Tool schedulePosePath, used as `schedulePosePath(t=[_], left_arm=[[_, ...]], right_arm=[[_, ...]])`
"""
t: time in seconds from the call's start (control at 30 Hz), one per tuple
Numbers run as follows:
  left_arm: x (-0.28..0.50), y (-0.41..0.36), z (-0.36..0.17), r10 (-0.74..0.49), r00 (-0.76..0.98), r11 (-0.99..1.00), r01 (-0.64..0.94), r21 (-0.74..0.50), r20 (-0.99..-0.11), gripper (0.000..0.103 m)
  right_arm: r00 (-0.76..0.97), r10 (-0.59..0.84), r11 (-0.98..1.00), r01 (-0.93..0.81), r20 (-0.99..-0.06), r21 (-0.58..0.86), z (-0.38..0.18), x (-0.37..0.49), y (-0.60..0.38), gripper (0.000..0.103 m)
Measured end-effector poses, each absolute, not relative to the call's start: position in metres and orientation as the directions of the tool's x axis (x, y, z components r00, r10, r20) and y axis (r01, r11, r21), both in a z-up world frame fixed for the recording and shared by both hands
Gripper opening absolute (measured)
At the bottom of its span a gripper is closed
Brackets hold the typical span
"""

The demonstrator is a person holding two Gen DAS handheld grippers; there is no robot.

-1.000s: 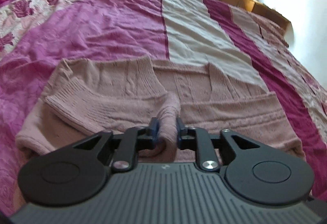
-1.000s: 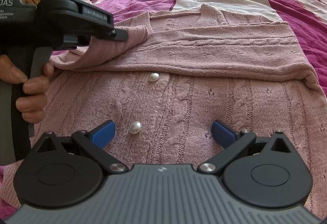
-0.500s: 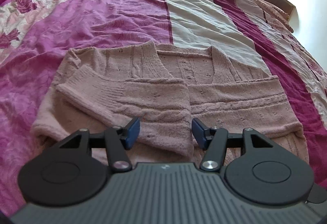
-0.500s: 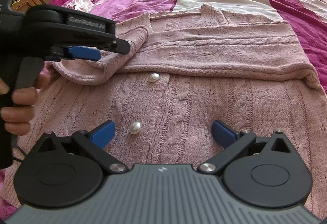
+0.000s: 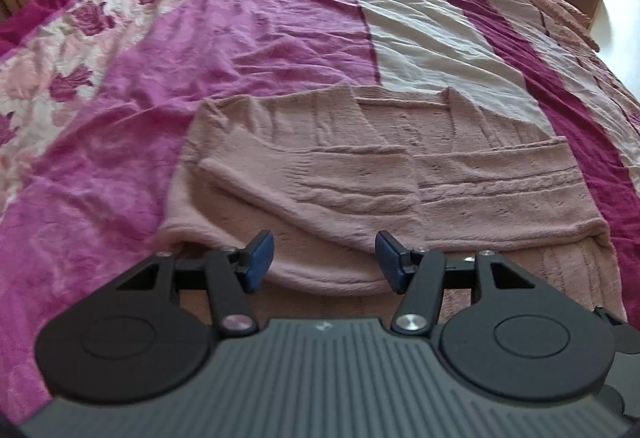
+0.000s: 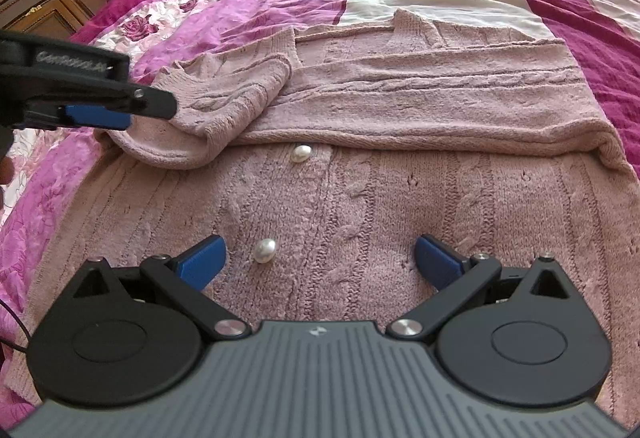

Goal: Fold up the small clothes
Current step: 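Move the right gripper to the folded sleeve cuff and close on it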

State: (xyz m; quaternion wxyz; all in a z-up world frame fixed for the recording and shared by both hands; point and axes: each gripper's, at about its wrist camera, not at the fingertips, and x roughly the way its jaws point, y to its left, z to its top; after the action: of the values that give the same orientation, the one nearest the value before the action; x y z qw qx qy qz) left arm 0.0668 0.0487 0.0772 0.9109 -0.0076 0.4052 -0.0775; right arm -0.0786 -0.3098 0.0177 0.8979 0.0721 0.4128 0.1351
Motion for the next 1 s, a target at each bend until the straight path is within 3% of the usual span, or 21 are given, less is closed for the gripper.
schedulePosePath(t=[0.43, 0.77, 1.0], left_arm=[[0.053, 0.087, 0.073, -0.105, 0.662, 0.994, 0.037, -0.107, -0.742, 0.058], [0.048, 0.119, 0.068, -0.047, 0.668, 0.994, -0.045, -0.104, -0.743, 0.058], [0.048, 0.13, 0.059, -0.024, 0.664, 0.992, -0.076, -0.1, -0.747, 0.058]], right_arm=[[0.618, 0.312, 0.95, -0.178, -0.722, 0.258, 0.028, -0.081, -0.315, 0.103], [0.644, 0.357, 0.917, -0.102, -0.676, 0.386, 0.06, -0.051, -0.339, 0.103], [0.591, 0.467, 0.851, -0.099, -0.658, 0.516, 0.065, -0.007, -0.325, 0.103]])
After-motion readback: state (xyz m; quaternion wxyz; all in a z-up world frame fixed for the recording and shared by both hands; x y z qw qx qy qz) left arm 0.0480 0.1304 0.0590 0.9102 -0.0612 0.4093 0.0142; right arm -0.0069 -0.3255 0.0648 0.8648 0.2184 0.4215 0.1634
